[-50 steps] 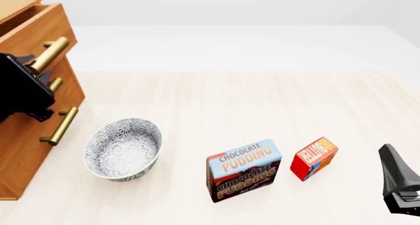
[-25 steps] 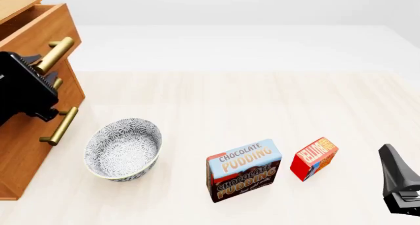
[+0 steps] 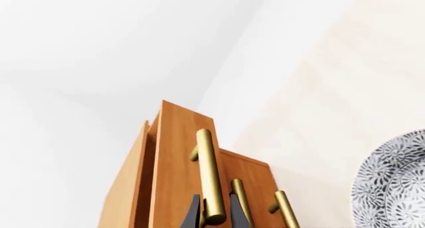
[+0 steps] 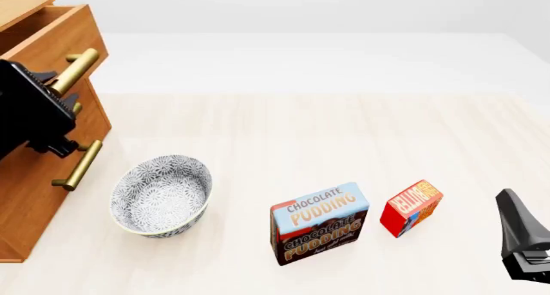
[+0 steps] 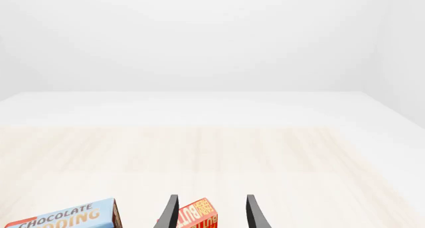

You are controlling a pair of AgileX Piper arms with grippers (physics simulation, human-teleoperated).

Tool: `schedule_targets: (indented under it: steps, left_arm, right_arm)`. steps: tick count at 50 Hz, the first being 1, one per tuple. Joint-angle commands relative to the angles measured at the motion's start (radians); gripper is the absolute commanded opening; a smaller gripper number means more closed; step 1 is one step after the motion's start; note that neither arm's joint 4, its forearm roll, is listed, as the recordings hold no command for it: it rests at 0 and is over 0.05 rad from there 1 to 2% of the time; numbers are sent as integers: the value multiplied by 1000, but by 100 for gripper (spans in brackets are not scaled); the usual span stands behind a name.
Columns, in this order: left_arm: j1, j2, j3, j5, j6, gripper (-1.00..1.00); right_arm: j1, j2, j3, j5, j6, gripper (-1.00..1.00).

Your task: Put the butter at the back in the top drawer of the cabinet and close it.

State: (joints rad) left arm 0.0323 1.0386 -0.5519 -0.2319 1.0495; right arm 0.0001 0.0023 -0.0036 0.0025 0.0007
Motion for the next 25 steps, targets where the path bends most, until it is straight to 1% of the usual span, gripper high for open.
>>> schedule_targets:
  steps: [1, 4, 14, 15, 25]
  left_arm:
    - [-62, -95, 10, 23, 21, -100]
    - [-59, -101, 18, 23, 25, -100]
    - [-66, -128, -3, 57, 15, -100]
    - [-81, -142, -15, 65, 5, 100]
    - [-96, -181, -40, 115, -11, 100]
  right_arm:
    - [0, 0, 0, 0, 0, 100]
    - [0, 0, 0, 0, 0, 100]
    - [0, 0, 0, 0, 0, 100]
    - [0, 0, 0, 0, 0, 100]
    - [0, 0, 0, 0, 0, 100]
